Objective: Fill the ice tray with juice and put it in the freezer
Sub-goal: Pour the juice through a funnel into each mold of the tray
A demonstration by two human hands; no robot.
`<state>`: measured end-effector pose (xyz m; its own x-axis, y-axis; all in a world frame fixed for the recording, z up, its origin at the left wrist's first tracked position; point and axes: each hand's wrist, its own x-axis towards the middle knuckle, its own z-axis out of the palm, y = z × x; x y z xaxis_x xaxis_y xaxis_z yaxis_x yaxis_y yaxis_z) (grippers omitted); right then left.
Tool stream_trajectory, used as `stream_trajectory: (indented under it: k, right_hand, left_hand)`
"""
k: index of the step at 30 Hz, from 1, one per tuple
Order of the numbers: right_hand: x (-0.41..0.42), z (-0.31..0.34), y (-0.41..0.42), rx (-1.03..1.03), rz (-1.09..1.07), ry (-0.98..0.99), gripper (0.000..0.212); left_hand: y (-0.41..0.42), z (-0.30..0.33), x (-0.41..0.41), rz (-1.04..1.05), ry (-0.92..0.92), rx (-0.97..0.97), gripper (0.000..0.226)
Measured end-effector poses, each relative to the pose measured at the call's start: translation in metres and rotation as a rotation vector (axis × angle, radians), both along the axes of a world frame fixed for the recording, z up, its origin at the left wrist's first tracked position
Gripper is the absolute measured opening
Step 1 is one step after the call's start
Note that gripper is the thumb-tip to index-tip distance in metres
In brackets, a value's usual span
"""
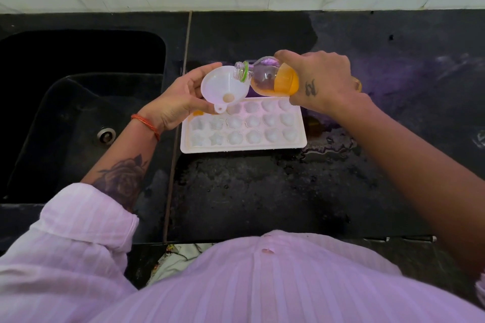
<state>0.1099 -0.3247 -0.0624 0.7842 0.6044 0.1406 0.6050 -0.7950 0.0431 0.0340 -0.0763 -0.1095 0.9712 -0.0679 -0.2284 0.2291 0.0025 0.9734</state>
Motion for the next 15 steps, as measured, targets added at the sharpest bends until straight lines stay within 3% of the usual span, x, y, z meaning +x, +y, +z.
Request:
stream_trajectory:
  k: [15]
  right_hand:
    - [0.0039, -0.0009, -0.0067, -0.108, 0.009, -0.122, 0.055]
  left_hand:
    - [-0.0076, -0.0030, 0.0048, -0.003, 0.046, 0.046, 0.079]
